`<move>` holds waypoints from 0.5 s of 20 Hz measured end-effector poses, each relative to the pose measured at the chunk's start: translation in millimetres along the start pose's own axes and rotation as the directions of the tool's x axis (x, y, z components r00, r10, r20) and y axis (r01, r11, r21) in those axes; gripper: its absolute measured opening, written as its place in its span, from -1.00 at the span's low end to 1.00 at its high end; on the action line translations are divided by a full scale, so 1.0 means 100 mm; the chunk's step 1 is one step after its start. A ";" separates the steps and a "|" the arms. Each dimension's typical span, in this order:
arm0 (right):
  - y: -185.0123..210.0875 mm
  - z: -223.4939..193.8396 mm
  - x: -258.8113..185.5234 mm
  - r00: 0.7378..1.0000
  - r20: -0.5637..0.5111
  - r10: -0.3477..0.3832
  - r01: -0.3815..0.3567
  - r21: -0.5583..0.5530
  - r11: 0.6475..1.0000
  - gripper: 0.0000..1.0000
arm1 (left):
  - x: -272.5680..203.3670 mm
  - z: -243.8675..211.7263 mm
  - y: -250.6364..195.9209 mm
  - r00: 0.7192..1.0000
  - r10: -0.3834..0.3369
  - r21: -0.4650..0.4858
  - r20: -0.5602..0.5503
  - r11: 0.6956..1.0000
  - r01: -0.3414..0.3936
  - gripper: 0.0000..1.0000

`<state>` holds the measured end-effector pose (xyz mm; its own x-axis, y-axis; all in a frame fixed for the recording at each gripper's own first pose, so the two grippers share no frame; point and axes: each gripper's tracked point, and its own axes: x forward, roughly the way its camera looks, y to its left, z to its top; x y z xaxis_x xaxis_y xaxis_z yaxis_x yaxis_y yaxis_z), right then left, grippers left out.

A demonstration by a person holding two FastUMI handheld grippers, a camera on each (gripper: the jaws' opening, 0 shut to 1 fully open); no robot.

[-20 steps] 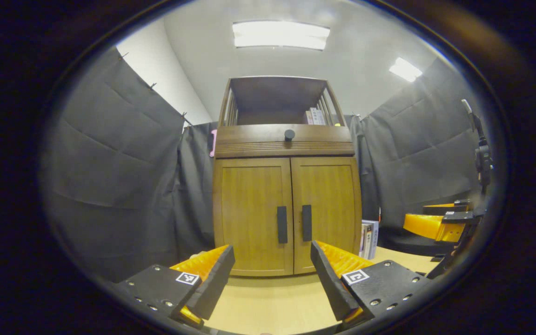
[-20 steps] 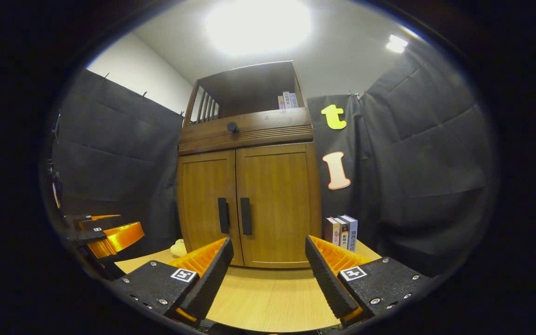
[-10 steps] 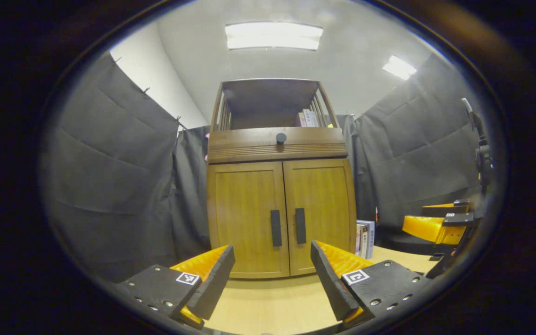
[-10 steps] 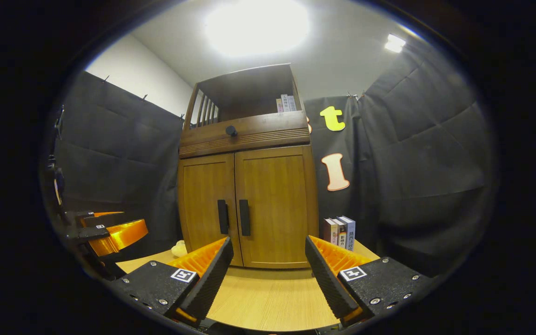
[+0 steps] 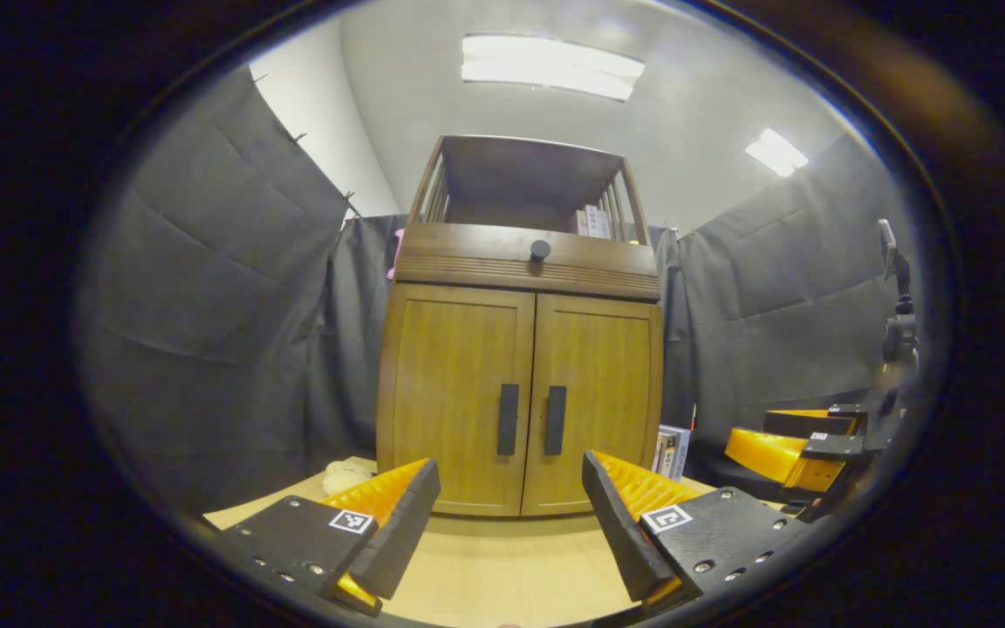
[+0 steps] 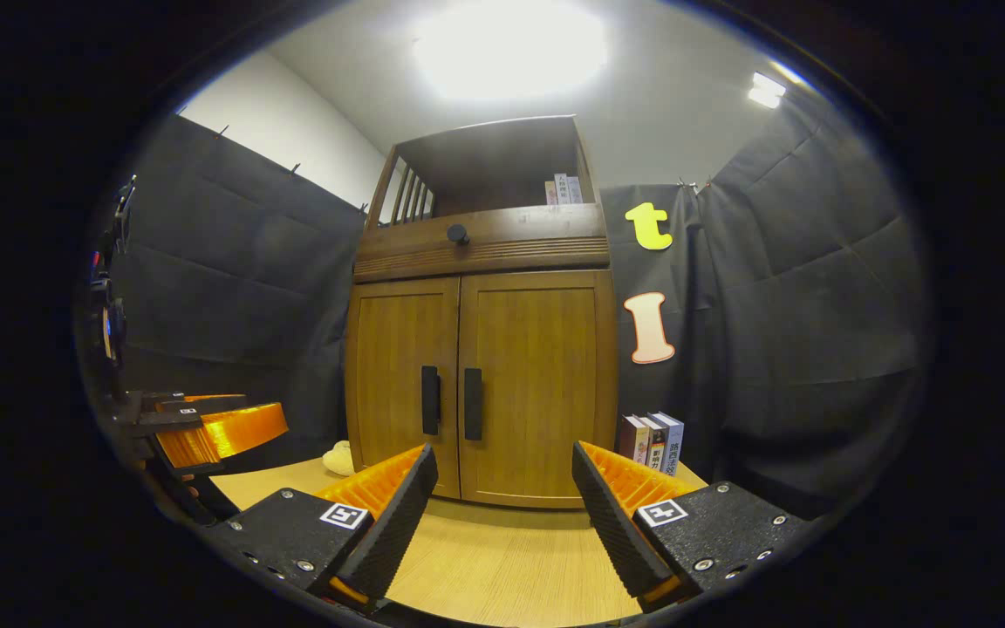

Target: Open the right door of the double-door shoe cabinet with the right hand, and open the left door with the left hand.

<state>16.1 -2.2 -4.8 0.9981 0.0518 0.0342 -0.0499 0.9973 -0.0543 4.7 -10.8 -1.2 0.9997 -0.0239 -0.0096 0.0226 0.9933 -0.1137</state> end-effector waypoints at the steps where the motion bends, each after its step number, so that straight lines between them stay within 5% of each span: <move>1: -0.02 0.01 0.08 1.000 0.019 -0.011 0.011 0.010 1.000 0.92 | 0.02 -0.01 0.01 1.000 0.010 0.005 0.000 1.000 -0.010 0.89; 2: -0.05 0.01 0.15 0.999 0.036 -0.017 0.016 0.024 1.000 0.92 | 0.07 -0.03 0.02 1.000 0.021 0.011 0.000 1.000 -0.021 0.80; 10: -0.28 -0.05 0.73 0.999 0.033 -0.035 0.031 0.101 0.994 0.92 | 0.28 -0.07 0.37 0.994 0.108 0.000 0.032 0.994 -0.108 0.99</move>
<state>91.0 -26.4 -5.8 0.9974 0.0189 0.0688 -0.0222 0.9986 0.0476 33.4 24.0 -12.6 0.9962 0.0867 0.0099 -0.0850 0.9901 -0.1118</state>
